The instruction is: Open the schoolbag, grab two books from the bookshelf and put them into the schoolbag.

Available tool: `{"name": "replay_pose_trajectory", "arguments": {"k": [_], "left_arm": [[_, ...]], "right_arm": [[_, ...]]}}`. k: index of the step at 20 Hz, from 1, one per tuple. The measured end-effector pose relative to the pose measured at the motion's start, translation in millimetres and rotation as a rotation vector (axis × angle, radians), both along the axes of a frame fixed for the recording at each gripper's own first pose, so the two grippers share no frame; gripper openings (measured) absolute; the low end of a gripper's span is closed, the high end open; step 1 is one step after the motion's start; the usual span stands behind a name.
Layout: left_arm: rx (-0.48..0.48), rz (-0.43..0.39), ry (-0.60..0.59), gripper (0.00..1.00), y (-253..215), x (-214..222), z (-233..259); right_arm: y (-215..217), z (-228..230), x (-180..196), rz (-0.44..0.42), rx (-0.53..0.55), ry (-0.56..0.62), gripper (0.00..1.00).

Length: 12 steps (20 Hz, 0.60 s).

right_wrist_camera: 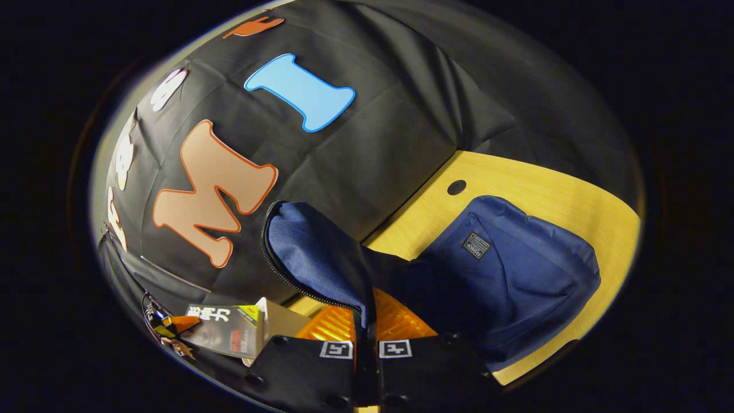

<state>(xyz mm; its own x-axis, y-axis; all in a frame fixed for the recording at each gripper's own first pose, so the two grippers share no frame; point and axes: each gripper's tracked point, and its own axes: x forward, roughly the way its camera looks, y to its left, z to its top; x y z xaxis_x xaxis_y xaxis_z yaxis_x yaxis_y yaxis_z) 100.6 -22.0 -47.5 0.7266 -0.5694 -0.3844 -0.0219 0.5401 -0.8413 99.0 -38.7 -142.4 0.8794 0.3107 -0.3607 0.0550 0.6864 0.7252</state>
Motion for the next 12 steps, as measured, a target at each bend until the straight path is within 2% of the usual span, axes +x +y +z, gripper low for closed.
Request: {"name": "replay_pose_trajectory", "arguments": {"k": [6,12], "left_arm": [[-0.013,-0.084,0.083,0.35,-89,8,-47],[-0.065,-0.089,0.183,0.36,-147,16,-86]], "right_arm": [[1,1,1,0.01,0.01,-0.007,0.03],[2,2,2,0.001,0.042,-0.008,0.03]]}}
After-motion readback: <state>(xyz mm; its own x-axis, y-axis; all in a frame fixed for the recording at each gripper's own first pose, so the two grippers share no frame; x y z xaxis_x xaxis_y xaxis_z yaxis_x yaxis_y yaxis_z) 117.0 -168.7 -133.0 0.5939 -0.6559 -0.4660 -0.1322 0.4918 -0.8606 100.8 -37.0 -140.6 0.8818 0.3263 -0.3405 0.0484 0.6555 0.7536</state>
